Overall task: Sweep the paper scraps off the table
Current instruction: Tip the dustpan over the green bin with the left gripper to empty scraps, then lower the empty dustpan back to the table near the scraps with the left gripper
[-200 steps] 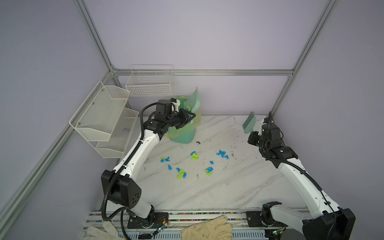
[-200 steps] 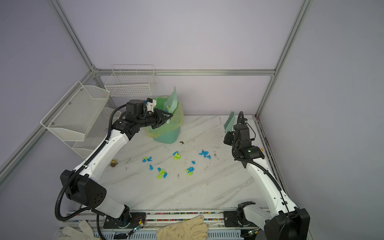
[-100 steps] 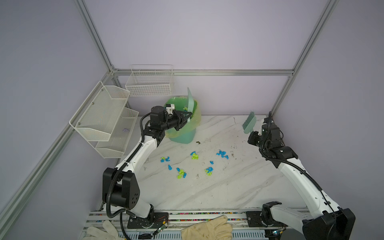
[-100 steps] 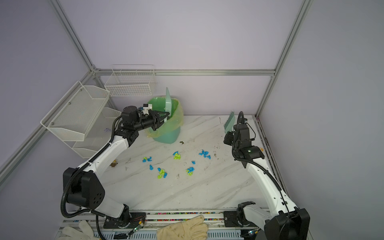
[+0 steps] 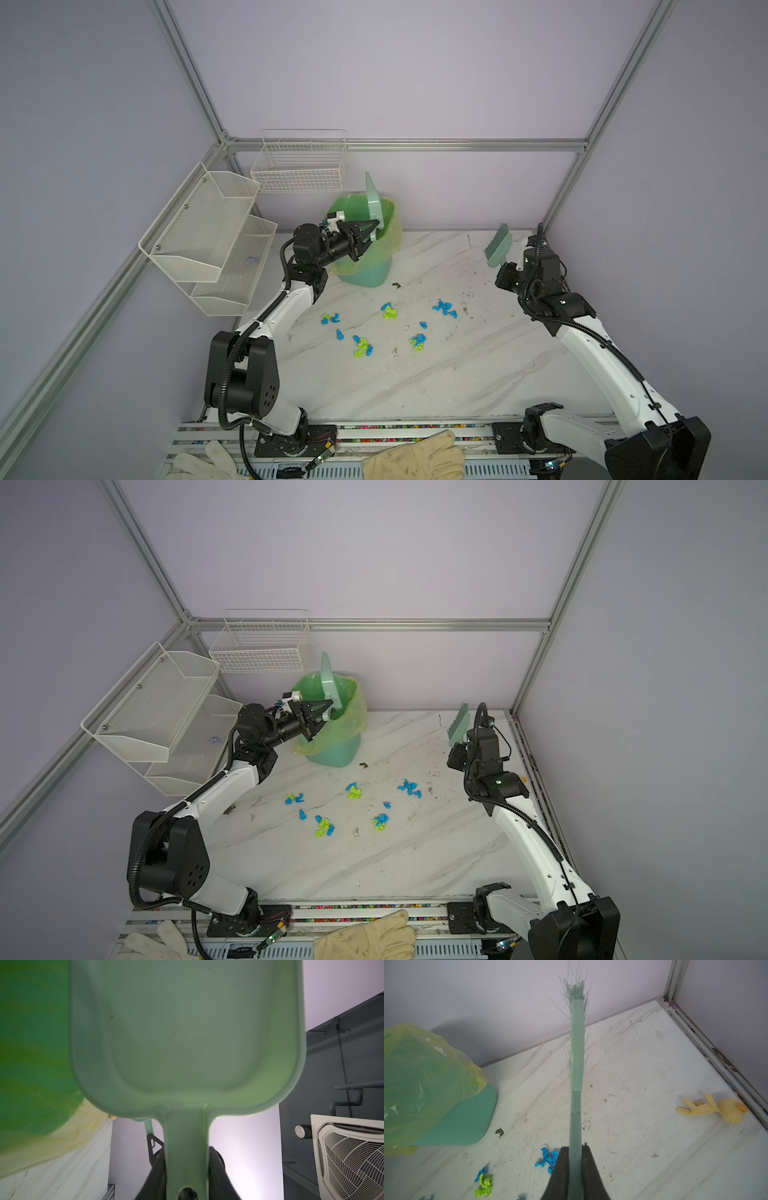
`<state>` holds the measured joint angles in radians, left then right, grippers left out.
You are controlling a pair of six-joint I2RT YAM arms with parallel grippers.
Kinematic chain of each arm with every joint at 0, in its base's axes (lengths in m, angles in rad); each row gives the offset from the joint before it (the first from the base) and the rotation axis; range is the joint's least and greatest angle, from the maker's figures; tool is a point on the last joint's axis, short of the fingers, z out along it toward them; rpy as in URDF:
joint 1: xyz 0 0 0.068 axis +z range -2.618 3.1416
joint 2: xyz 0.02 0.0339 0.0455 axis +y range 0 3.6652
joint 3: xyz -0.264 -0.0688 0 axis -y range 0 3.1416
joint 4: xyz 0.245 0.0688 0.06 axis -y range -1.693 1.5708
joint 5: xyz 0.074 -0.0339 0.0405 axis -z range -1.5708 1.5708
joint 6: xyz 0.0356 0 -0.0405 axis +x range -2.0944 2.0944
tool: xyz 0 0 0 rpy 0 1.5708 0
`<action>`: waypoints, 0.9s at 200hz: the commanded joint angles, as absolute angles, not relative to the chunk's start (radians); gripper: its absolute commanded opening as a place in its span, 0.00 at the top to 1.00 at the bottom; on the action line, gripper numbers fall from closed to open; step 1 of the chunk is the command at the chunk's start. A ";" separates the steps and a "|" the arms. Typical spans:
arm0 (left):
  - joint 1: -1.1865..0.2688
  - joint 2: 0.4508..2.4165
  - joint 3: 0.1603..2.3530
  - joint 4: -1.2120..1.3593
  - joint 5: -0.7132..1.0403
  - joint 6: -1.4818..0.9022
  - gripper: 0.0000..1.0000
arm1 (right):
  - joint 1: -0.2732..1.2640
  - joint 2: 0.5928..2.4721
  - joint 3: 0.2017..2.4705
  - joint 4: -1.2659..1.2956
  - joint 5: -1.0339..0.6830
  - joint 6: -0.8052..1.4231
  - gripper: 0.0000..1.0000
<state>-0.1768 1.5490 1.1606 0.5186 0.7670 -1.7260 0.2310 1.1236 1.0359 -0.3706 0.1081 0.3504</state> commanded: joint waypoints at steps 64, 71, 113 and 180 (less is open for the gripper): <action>-0.175 1.462 1.264 0.250 0.780 -1.443 0.99 | 0.232 1.107 1.044 -0.348 0.066 0.360 1.00; -0.176 1.450 1.273 0.203 0.771 -1.403 0.98 | 0.232 1.110 1.046 -0.348 0.059 0.361 1.00; -0.205 1.364 1.306 -0.041 0.694 -1.196 0.99 | 0.232 1.124 1.050 -0.347 0.002 0.370 1.00; -0.310 1.306 1.380 -0.309 0.539 -0.941 0.99 | 0.232 1.135 1.057 -0.336 -0.081 0.396 1.00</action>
